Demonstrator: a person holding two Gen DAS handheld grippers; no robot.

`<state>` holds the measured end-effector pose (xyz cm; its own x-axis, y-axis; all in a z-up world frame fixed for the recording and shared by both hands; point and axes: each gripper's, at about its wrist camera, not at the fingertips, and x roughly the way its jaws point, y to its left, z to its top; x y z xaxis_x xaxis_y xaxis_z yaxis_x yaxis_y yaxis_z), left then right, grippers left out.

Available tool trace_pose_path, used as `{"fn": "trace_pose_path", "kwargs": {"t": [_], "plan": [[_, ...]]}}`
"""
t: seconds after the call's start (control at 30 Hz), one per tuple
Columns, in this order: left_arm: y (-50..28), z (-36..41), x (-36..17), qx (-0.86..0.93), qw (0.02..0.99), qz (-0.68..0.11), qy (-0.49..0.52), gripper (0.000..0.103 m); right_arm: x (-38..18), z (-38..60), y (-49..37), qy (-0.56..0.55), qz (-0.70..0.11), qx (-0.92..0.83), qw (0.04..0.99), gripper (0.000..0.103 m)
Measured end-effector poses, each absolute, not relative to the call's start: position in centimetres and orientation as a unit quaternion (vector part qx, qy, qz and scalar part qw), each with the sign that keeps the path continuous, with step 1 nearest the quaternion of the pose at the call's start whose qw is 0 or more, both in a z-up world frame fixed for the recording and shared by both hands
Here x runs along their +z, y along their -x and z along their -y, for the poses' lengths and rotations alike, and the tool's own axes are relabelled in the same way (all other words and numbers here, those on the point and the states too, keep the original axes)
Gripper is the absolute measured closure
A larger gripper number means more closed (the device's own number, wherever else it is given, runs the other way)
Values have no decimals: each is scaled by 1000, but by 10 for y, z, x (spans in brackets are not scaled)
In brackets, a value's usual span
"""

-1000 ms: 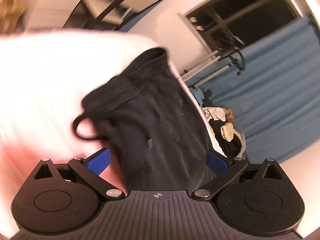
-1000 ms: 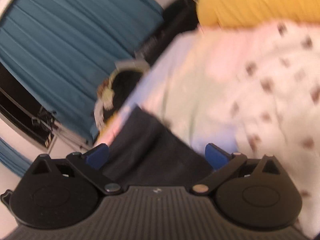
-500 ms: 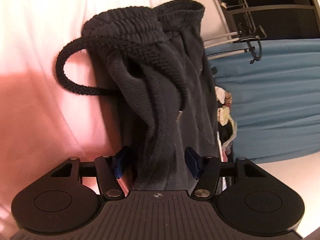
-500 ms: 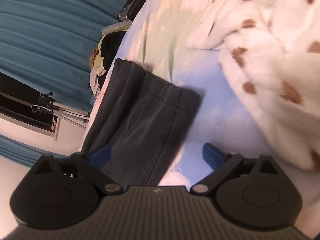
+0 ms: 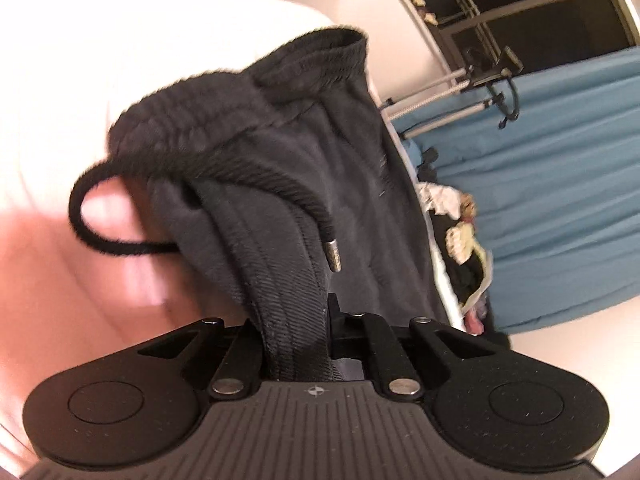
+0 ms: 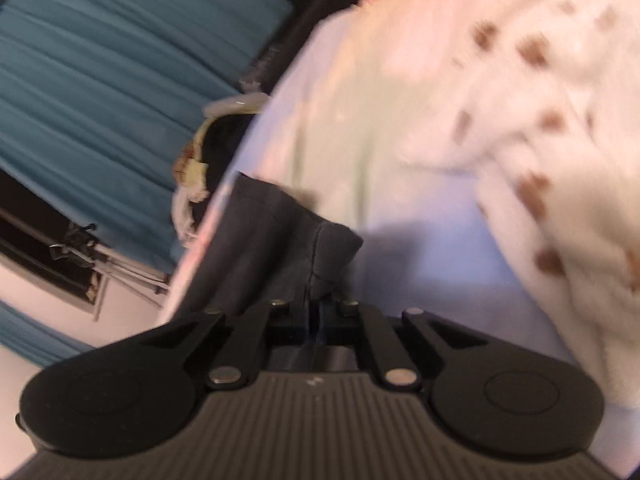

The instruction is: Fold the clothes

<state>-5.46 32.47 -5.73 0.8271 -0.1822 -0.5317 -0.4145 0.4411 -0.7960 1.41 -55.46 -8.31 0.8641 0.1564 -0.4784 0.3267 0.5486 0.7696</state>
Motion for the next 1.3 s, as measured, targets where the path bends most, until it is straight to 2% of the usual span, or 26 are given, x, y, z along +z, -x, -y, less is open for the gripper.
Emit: {"fn": "trace_pose_path", "kwargs": {"t": [0.2, 0.4, 0.57, 0.67, 0.77, 0.87, 0.97, 1.0, 1.07, 1.1, 1.13, 1.2, 1.23, 1.3], "plan": [[29, -330, -13, 91, 798, -258, 537, 94, -33, 546, -46, -474, -216, -36, 853, 98], [-57, -331, 22, 126, 804, -259, 520, 94, -16, 524, -133, -490, -202, -75, 845, 98], [-156, -345, 22, 152, 812, -290, 484, 93, -31, 508, -223, -502, -188, -114, 836, 98], [-208, -351, 8, 158, 817, -309, 460, 93, -52, 505, -265, -515, -179, -126, 829, 98], [-253, -353, -15, 169, 821, -336, 429, 92, -73, 497, -300, -480, -181, -133, 848, 98], [-280, -354, -35, 172, 823, -353, 410, 92, -101, 491, -324, -449, -196, -140, 860, 98], [-283, -351, -43, 165, 831, -348, 401, 86, -118, 491, -333, -439, -202, -138, 864, 98], [-282, -350, -42, 160, 836, -342, 399, 81, -117, 489, -334, -431, -201, -137, 869, 95], [-271, -343, -37, 135, 853, -325, 386, 58, -114, 486, -334, -418, -198, -129, 877, 87], [-265, -338, -33, 121, 861, -316, 379, 37, -111, 485, -331, -421, -190, -116, 879, 71], [-257, -332, -29, 111, 869, -308, 371, 22, -109, 483, -328, -424, -182, -102, 881, 48], [-237, -315, -22, 99, 881, -300, 352, 14, -101, 477, -320, -423, -170, -79, 887, 28], [-226, -305, -19, 93, 887, -297, 342, 14, -93, 471, -314, -411, -171, -74, 892, 23], [-198, -284, -17, 83, 889, -286, 347, 11, -75, 455, -302, -381, -179, -62, 905, 21]]}}
